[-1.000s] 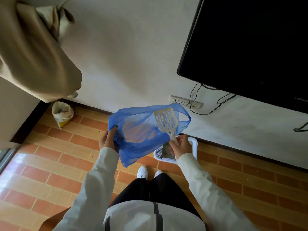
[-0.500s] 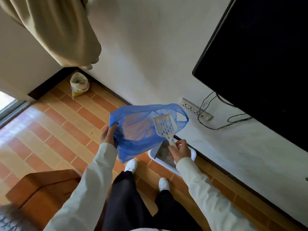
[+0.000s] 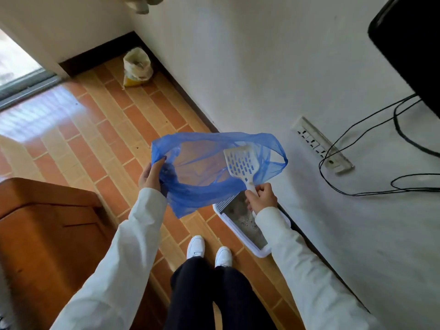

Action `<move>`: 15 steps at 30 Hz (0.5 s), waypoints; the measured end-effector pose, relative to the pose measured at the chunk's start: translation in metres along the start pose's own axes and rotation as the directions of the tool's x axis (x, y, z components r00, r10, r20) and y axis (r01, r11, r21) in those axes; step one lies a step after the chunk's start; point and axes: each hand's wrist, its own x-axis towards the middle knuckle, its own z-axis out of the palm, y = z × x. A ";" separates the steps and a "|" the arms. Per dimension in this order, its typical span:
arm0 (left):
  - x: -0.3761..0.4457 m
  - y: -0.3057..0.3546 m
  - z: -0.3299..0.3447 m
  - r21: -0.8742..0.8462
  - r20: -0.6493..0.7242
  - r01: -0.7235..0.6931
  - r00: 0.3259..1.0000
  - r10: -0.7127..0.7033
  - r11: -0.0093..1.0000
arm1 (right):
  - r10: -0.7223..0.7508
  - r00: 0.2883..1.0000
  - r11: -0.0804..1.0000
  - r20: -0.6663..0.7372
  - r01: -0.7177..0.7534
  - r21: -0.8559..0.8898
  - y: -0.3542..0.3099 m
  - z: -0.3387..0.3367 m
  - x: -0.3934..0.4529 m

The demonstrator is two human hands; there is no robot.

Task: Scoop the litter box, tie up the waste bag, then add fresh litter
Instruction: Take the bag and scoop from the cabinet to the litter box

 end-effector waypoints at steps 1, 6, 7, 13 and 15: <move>0.013 -0.011 -0.004 -0.014 0.000 -0.004 1.000 0.004 1.000 | -0.007 1.000 1.000 0.010 0.007 0.003 0.009 0.012 0.013; 0.088 -0.078 -0.025 -0.119 0.036 -0.029 0.999 0.033 0.992 | -0.035 0.998 0.999 0.053 0.035 -0.011 0.057 0.078 0.087; 0.105 -0.093 -0.030 -0.157 0.050 -0.029 0.998 0.038 0.987 | -0.038 0.998 0.999 0.056 0.039 -0.012 0.067 0.092 0.102; 0.199 -0.186 -0.060 -0.235 0.078 -0.008 0.997 0.027 0.972 | -0.099 0.991 0.995 0.094 0.095 0.044 0.132 0.171 0.193; 0.230 -0.218 -0.070 -0.233 0.128 0.000 0.991 0.030 0.973 | -0.105 0.988 0.994 0.117 0.100 0.052 0.152 0.194 0.225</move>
